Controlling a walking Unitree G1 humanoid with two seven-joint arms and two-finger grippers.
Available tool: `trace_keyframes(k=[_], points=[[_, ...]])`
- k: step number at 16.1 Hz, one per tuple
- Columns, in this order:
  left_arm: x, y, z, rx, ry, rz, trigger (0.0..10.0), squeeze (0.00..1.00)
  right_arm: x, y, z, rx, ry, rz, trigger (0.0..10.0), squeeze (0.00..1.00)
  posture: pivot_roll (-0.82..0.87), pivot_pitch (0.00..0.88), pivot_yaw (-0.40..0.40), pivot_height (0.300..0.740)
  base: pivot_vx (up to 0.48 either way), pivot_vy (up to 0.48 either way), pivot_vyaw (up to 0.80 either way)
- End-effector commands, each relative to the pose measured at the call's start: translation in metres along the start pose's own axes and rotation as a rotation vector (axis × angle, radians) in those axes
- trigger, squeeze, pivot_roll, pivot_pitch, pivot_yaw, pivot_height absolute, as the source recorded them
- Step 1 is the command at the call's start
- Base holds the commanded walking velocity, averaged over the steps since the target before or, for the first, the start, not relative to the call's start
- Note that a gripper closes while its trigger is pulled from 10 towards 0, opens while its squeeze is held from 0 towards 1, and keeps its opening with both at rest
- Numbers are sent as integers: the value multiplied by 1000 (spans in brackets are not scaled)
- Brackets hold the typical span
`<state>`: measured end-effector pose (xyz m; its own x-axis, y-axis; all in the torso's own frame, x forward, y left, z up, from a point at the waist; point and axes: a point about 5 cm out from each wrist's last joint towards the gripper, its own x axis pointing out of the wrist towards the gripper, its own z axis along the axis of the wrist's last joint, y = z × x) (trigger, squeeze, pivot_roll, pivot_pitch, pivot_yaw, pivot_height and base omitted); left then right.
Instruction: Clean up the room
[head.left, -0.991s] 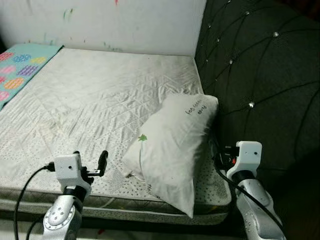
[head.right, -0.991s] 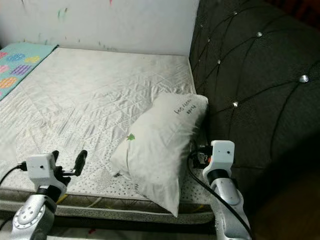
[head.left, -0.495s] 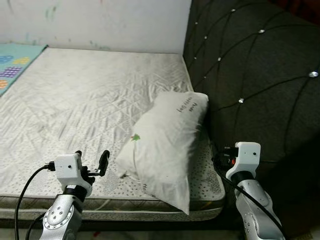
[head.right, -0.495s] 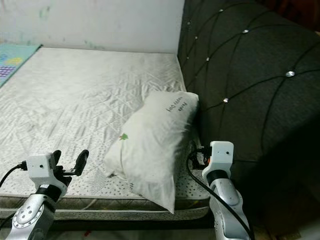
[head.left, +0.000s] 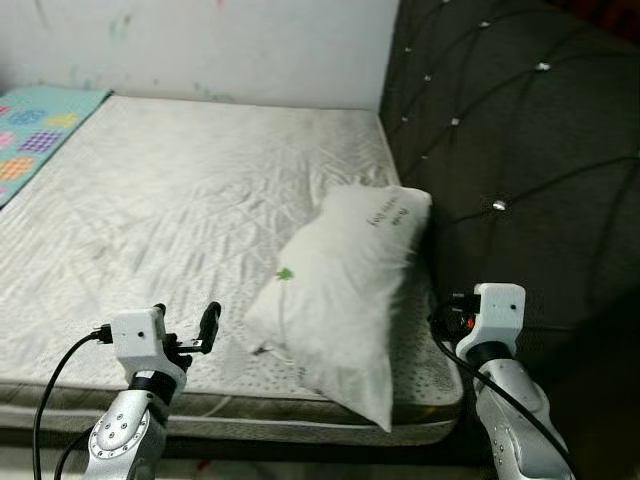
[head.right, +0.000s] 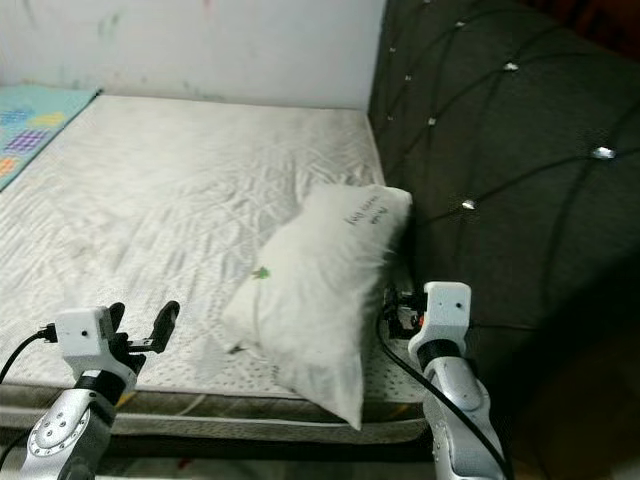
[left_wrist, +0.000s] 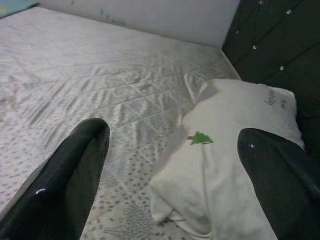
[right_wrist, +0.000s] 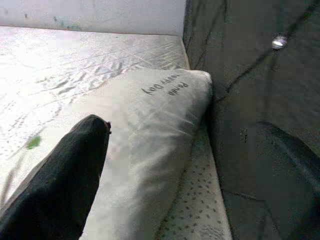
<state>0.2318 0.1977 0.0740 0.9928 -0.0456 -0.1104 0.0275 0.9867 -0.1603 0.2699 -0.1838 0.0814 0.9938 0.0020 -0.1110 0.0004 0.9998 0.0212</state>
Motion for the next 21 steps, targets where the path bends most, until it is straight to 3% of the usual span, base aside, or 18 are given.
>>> trace_keyframes(k=[1,5,8,21], points=[[0,0,2,2,1,-5,10000,0,2,2,6,-1,-18,2,10000,0,-118,28,-24,740,0,244,0],[1,0,2,2,5,-6,10000,0,2,3,4,0,-3,14,10000,0,-117,26,-25,740,0,0,0],[0,0,1,5,10,-9,10000,0,5,5,-5,-14,68,31,10000,0,-112,28,-28,740,0,0,0],[-12,-2,1,-10,31,-9,10000,0,-4,14,-6,-12,85,71,10000,0,-103,99,-34,740,0,0,0]])
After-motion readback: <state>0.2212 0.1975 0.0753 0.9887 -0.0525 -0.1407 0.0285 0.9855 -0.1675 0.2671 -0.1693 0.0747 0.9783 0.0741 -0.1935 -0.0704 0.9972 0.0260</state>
